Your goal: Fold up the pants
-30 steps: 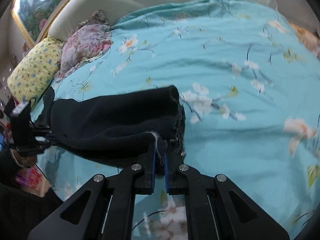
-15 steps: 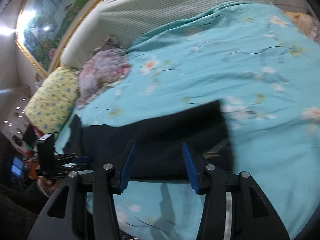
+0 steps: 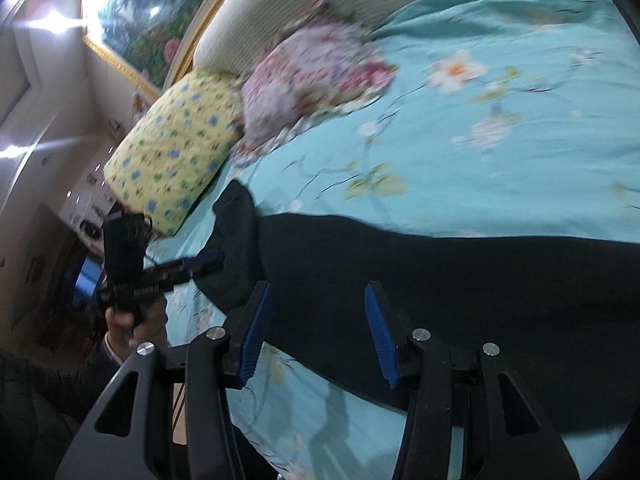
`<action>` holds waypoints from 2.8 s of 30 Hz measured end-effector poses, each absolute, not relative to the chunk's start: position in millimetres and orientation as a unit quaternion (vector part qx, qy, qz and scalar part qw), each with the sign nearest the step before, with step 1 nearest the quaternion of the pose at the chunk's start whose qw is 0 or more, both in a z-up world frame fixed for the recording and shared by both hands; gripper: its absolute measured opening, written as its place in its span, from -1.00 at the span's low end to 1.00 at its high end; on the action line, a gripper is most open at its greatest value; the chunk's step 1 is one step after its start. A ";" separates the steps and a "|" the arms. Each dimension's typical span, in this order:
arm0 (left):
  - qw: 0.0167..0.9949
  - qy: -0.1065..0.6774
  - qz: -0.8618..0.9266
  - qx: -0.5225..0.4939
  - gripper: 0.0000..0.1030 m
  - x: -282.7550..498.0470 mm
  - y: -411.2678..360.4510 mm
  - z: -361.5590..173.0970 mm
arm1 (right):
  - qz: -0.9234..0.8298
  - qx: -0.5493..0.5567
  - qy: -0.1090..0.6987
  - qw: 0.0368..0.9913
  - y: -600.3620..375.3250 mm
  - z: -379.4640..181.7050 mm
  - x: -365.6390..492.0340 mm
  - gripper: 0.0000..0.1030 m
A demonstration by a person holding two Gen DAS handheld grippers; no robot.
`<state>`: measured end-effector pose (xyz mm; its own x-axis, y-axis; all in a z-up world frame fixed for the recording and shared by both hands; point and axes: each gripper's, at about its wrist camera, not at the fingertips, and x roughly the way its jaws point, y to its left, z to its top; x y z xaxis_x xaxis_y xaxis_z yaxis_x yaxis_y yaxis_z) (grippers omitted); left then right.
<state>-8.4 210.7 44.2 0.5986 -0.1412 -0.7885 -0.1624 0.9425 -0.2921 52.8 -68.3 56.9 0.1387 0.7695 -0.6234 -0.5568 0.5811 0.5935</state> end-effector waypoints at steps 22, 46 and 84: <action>0.860 0.479 0.016 -0.175 0.45 61.0 354.5 38.8 | 0.510 0.041 0.515 0.688 99.1 34.0 53.4 -0.04; 0.880 0.448 -0.049 -0.152 -0.89 53.2 347.8 54.5 | 0.486 -0.016 0.485 0.727 140.5 39.3 54.9 -0.88; 0.871 0.341 0.087 -0.342 -0.92 -128.8 349.4 0.2 | 0.513 -0.217 0.400 0.728 164.6 22.6 -53.1 -0.88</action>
